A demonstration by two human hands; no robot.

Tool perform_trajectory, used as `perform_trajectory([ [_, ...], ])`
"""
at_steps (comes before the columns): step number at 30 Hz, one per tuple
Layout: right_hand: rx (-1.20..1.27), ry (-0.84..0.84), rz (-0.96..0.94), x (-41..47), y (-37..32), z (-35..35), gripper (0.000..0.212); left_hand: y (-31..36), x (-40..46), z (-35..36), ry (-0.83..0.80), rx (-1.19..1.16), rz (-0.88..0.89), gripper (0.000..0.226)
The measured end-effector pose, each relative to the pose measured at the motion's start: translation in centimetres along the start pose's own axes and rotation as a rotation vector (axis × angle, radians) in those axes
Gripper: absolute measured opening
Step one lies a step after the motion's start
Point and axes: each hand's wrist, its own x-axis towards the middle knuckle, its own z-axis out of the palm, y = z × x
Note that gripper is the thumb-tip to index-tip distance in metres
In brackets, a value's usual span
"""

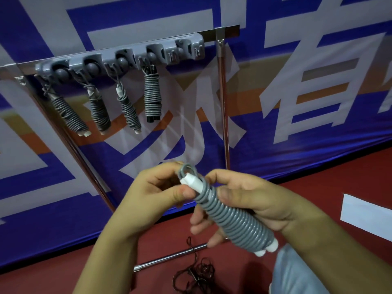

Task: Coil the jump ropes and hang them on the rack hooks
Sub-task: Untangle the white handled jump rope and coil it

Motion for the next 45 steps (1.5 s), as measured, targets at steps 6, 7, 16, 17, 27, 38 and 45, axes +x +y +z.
perform_trajectory([
  [6,-0.105,0.21,-0.145,-0.1,0.5,1.0,0.057,0.2,0.3,0.0,0.086,0.009,-0.061,0.036],
  [7,-0.103,0.241,-0.178,-0.1,0.6,1.1,0.057,0.3,0.3,0.3,0.122,-0.015,-0.075,0.035],
  [16,0.05,0.413,-0.31,-0.3,1.0,1.7,0.058,0.6,0.2,2.3,0.404,-0.135,-0.08,0.016],
  [17,0.08,0.4,-0.298,-0.4,0.9,1.7,0.058,0.7,0.1,2.4,0.416,-0.108,-0.064,0.015],
  [27,0.149,0.369,-0.225,-0.3,0.9,1.5,0.049,0.8,-0.9,1.9,0.354,0.994,0.499,0.014],
  [38,0.286,0.061,-0.249,0.6,2.0,2.1,0.034,1.5,-0.1,1.4,0.368,-0.232,0.074,0.032],
  [45,-0.062,0.332,-0.268,0.0,1.5,2.5,0.036,1.8,0.2,1.6,0.49,0.042,-0.008,0.008],
])
